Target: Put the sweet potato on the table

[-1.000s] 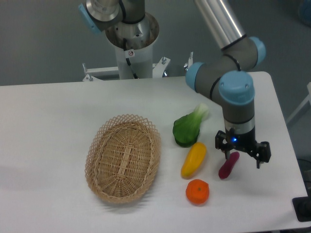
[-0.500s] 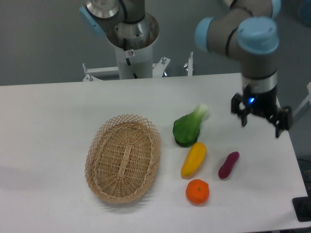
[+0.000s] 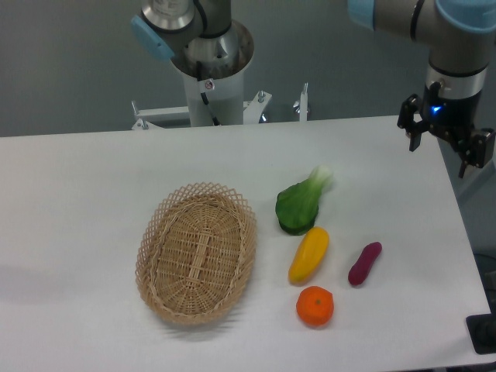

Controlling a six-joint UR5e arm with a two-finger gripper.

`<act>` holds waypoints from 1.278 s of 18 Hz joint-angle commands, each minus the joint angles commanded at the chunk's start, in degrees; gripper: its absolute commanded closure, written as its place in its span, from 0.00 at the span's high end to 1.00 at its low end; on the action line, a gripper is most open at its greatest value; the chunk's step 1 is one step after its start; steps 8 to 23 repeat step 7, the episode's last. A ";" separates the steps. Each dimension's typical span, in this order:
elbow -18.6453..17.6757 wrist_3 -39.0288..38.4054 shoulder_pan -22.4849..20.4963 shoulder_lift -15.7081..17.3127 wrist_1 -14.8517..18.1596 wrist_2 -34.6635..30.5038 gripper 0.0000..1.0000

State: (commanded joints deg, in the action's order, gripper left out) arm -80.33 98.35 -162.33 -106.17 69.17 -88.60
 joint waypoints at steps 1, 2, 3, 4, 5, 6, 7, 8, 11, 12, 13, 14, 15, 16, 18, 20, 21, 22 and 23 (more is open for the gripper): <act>0.00 -0.09 0.00 0.00 0.00 0.44 1.00; 0.00 -0.35 0.00 0.00 -0.17 1.14 1.00; 0.00 -0.70 0.00 0.00 -0.26 2.02 1.00; -0.09 -0.88 0.00 0.00 -0.35 2.55 1.00; -0.09 -0.88 0.00 0.00 -0.44 2.55 1.00; 0.00 -0.88 0.00 0.00 -0.44 2.64 1.00; 0.00 -0.88 -0.09 0.00 -0.44 2.73 1.00; 0.00 -0.88 -0.09 0.00 -0.44 2.73 1.00; 0.00 -0.88 -0.09 0.00 -0.44 2.73 1.00; 0.00 -0.88 -0.09 0.00 -0.44 2.73 1.00; 0.00 -0.88 -0.09 0.00 -0.44 2.73 1.00; 0.00 -0.88 -0.09 0.00 -0.44 2.73 1.00; 0.00 -0.88 -0.09 0.00 -0.44 2.73 1.00; 0.00 -0.88 -0.09 0.00 -0.44 2.73 1.00; 0.00 -0.88 -0.09 0.00 -0.44 2.73 1.00; 0.00 -0.88 -0.09 0.00 -0.44 2.73 1.00; 0.00 -0.88 -0.09 0.00 -0.44 2.73 1.00; 0.00 -0.88 -0.09 0.00 -0.44 2.73 1.00; 0.00 -0.88 -0.09 0.00 -0.44 2.73 1.00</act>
